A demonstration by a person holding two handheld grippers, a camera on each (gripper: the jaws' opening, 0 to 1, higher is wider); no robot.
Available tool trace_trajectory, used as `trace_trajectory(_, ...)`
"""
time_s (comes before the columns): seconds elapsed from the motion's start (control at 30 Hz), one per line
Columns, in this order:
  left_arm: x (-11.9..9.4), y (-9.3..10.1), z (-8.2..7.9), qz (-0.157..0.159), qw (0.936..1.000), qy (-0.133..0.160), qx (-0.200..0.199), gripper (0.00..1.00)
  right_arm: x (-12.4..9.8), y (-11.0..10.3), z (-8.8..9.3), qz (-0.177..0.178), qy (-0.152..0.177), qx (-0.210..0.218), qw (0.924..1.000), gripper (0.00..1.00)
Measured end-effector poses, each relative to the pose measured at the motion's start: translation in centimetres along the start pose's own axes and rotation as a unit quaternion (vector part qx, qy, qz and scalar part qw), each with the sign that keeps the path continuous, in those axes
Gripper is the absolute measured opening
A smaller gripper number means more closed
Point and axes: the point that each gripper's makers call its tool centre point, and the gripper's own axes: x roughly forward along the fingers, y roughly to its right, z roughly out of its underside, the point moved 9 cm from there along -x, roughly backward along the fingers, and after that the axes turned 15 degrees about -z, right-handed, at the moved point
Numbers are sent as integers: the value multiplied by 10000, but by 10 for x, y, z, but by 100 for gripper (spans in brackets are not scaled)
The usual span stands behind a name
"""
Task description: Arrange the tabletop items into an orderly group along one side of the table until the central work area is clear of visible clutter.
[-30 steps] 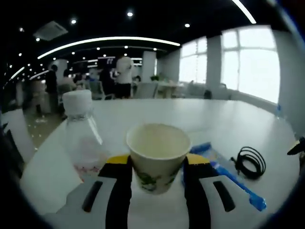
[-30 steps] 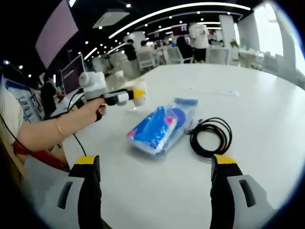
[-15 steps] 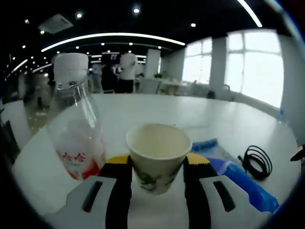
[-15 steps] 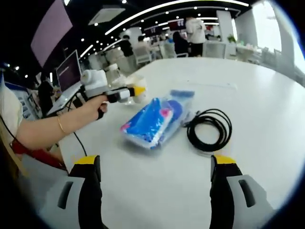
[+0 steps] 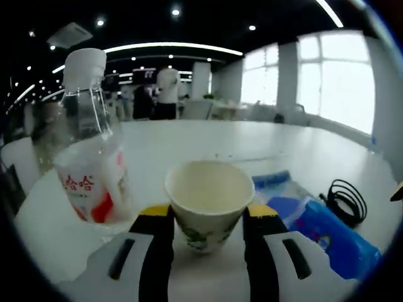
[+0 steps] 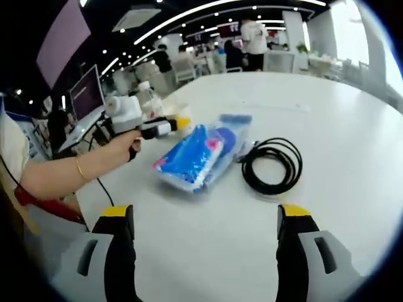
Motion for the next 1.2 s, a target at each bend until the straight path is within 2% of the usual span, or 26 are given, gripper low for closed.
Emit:
trace_trajectory(0.13, 0, -1, -1, -17, 9999, -38, 116, 41, 1, 0, 1, -9, 56, 69, 10000, 93)
trace_trajectory(0.27, -6, -1, -3, 74, 9999, -71, 3, 42, 1, -3, 1, -40, 83, 69, 9999, 94)
trace_trajectory(0.3, -8, 0, -3, 72, 9998, -111, 131, 44, 1, -3, 1, -45, 84, 75, 9999, 94)
trace_trajectory(0.37, -11, -2, -2, 3, 9998, -216, -33, 44, 0, -3, 1, -3, 126, 76, 9999, 95)
trace_trajectory(0.4, -13, -3, -2, 46, 9998, -187, 25, 45, -1, -4, 0, -14, 146, 73, 9999, 94)
trace_trajectory(0.57, -24, -3, -4, 146, 9995, -276, 58, 51, -4, -7, -2, -68, 359, 220, 9991, 95)
trace_trajectory(0.8, -42, -2, -14, 373, 9990, -213, 139, 60, -12, -7, -8, -76, 650, 346, 9973, 95)
trace_trajectory(0.9, -53, -1, -18, 543, 9980, -298, 97, 67, -17, -6, -12, -47, 742, 355, 9966, 95)
trace_trajectory(1.07, -73, -2, -25, 762, 9967, -276, 91, 81, -27, -4, -16, -19, 880, 358, 9955, 95)
trace_trajectory(1.2, -85, -1, -29, 938, 9947, -417, -1, 88, -31, -3, -18, 1, 849, 269, 9960, 93)
